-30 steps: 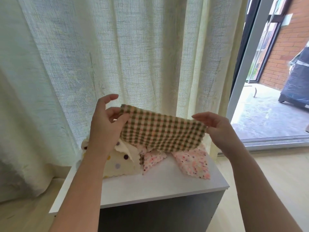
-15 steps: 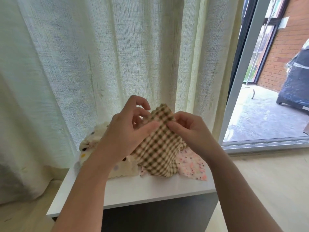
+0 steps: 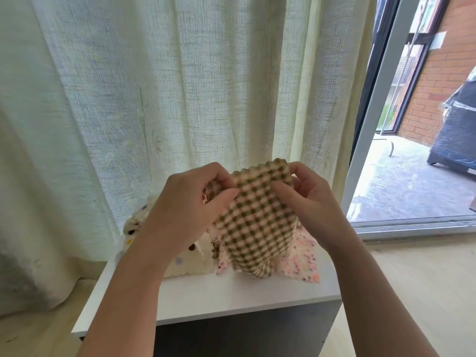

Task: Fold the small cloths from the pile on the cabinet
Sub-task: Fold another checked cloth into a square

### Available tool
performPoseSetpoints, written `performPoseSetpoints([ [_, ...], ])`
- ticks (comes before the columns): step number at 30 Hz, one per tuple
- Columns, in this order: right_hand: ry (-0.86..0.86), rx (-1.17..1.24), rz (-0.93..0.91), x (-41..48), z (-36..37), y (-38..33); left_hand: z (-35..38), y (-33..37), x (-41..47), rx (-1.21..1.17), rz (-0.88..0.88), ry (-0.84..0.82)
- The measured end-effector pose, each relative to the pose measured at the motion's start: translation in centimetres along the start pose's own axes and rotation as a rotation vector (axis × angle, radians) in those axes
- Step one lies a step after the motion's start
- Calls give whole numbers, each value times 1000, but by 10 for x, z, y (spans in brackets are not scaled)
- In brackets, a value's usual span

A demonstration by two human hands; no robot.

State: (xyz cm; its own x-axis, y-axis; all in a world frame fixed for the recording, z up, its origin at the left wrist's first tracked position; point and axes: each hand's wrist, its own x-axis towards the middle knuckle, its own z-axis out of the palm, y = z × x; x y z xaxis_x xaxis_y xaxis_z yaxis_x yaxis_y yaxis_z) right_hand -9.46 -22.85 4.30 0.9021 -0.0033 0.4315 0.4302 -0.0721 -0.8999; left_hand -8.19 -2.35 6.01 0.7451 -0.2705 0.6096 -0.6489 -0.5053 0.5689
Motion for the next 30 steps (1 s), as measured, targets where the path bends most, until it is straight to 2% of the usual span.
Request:
performPoseSetpoints([
  [6, 64, -34, -86, -1, 5, -7, -5, 4, -3, 79, 113, 2],
  [10, 100, -51, -120, -1, 2, -10, -9, 6, -1, 13, 206, 60],
  [13, 136, -76, -115, -2, 2, -12, -11, 7, -3, -41, 185, 18],
  [17, 189, -72, -93, -4, 0, -16, -12, 10, -6, 44, 125, -12],
  [30, 144, -47, -126, -5, 10, -18, -10, 11, -1, -84, 77, 188],
])
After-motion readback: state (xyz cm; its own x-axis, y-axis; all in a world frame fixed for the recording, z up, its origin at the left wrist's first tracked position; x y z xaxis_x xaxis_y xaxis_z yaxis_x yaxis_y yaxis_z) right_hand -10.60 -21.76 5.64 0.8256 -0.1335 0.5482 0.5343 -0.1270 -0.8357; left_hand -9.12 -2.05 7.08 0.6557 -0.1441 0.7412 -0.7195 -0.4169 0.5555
